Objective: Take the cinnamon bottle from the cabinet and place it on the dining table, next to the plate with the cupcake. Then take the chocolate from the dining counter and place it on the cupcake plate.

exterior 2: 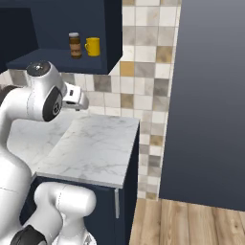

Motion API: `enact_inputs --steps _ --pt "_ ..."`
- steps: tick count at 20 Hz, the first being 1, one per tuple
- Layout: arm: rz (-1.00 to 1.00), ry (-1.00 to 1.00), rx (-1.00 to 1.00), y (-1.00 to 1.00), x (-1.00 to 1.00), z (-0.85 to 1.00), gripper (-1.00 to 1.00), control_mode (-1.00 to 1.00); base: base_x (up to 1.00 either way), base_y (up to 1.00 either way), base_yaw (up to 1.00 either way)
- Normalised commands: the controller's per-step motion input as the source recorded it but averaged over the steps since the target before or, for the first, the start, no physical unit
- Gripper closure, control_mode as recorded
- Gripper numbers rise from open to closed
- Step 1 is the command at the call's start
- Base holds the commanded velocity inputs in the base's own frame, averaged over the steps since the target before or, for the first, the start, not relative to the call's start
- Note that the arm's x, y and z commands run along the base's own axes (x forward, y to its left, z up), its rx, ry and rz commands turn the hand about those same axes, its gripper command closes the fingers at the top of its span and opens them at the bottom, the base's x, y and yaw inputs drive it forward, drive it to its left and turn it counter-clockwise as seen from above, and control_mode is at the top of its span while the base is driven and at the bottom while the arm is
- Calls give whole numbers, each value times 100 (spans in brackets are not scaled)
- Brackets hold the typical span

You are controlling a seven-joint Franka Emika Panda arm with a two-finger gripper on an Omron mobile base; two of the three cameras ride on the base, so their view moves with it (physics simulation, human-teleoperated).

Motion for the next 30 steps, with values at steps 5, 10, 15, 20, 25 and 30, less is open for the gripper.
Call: enact_inputs --steps 5,10,15,20,25,30 --pt "-3 -9 0 48 1 49 -100 -100 0 0 0" --pt "0 3 0 44 7 58 -100 -100 0 0 0" --pt "0 -7 0 25 22 48 -100 -100 0 0 0" --pt "0 -15 0 12 35 26 -100 -100 0 0 0" --pt "-4 -25 0 20 25 15 -100 -100 0 0 0" --pt "-11 -12 3 7 29 33 -100 -100 0 0 0"
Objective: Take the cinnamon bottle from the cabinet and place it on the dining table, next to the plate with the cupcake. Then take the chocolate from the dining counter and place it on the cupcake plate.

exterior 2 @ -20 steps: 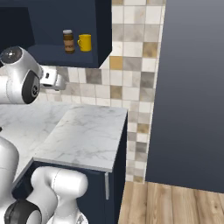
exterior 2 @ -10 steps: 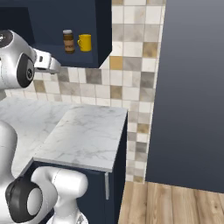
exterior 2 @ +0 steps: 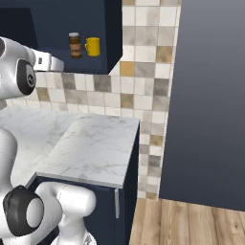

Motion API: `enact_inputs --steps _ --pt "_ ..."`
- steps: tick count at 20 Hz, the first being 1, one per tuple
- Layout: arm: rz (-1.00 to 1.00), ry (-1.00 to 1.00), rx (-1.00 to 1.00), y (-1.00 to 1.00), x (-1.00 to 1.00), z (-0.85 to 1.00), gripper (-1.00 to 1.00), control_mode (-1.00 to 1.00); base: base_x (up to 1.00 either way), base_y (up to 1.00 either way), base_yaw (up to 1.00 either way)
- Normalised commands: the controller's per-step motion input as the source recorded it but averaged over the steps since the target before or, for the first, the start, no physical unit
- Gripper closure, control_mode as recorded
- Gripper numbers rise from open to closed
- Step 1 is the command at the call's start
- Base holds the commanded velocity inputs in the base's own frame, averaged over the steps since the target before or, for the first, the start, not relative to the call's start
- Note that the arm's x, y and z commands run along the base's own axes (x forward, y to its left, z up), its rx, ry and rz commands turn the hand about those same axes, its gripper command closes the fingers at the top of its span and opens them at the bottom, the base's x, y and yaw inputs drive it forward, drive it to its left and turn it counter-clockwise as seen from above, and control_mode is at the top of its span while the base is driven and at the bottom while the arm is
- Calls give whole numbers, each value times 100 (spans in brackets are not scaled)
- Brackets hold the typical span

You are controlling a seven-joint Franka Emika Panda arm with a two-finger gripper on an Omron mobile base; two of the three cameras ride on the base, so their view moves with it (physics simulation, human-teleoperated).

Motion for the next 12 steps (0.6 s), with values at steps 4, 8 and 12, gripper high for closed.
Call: enact_inputs --steps 4,8,12 --pt "-7 8 3 0 31 27 -100 -100 0 0 0" --pt "0 11 0 1 31 14 -100 -100 0 0 0" --pt "0 12 1 -1 45 -1 -100 -100 0 0 0"
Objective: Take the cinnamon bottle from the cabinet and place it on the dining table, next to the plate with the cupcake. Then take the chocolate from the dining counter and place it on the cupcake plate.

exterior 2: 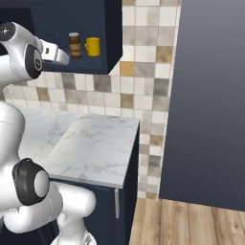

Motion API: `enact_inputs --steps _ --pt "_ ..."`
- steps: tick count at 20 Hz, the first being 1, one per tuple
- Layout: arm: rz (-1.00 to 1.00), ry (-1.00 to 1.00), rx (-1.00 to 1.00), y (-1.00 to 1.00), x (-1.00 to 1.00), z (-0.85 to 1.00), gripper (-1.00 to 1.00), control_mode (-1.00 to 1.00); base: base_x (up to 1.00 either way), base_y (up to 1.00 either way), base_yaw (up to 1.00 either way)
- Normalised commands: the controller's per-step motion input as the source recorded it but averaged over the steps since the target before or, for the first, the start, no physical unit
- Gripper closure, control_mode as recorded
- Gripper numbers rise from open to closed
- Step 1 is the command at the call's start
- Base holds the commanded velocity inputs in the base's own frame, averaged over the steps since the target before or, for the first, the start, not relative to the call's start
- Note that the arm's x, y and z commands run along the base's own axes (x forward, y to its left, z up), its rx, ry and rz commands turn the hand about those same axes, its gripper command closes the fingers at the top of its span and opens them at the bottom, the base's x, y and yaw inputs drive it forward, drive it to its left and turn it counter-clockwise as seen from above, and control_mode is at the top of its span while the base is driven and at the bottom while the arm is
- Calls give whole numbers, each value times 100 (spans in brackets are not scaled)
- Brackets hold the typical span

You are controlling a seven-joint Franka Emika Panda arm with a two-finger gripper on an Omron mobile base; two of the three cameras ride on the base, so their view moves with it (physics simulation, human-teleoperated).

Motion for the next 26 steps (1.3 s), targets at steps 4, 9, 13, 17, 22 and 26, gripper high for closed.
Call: enact_inputs --steps 4,9,13,17,22,26 --pt "0 0 0 0 42 -10 -100 -100 0 0 0" --pt "0 0 0 0 43 0 -100 -100 0 0 0" --pt "-2 0 0 3 42 -3 -100 -100 0 0 0" --pt "-7 0 0 9 22 -6 -100 -100 0 0 0" --pt "-5 -3 3 6 23 -8 -100 -100 0 0 0" --pt "-4 1 0 0 30 -5 -100 -100 0 0 0"
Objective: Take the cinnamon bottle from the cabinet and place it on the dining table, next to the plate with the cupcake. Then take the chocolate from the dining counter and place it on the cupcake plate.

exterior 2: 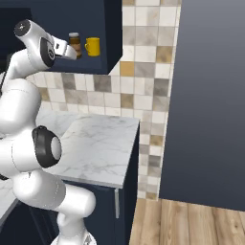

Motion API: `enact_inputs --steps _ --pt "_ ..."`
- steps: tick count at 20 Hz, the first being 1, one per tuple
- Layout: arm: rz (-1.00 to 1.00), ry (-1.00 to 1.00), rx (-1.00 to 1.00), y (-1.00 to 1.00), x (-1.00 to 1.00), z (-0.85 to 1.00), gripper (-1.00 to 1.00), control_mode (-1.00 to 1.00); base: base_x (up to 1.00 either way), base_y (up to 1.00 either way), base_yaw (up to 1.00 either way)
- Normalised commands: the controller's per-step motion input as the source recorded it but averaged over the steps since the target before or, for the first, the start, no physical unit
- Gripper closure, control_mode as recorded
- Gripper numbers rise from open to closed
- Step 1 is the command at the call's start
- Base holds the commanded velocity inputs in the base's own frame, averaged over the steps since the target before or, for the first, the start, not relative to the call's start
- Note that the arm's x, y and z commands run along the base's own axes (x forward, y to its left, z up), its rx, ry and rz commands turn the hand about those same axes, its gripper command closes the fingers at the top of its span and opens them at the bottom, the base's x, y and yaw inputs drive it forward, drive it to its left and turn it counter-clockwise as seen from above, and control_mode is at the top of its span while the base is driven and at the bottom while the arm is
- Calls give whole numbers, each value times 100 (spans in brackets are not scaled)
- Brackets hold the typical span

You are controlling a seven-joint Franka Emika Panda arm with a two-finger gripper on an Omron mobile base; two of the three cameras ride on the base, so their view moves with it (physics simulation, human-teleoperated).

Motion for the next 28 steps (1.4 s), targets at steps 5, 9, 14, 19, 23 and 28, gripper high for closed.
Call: enact_inputs --steps 5,9,14,19,23,28 --pt "-1 0 0 2 30 -7 -100 -100 0 0 0" --pt "-4 0 0 0 40 -3 -100 -100 0 0 0" --pt "-8 1 0 4 43 -1 -100 -100 0 0 0" --pt "-12 0 0 6 44 0 -100 -100 0 0 0" --pt "-4 1 2 7 33 0 -100 -100 0 0 0" --pt "0 1 0 3 34 -2 -100 -100 0 0 0"
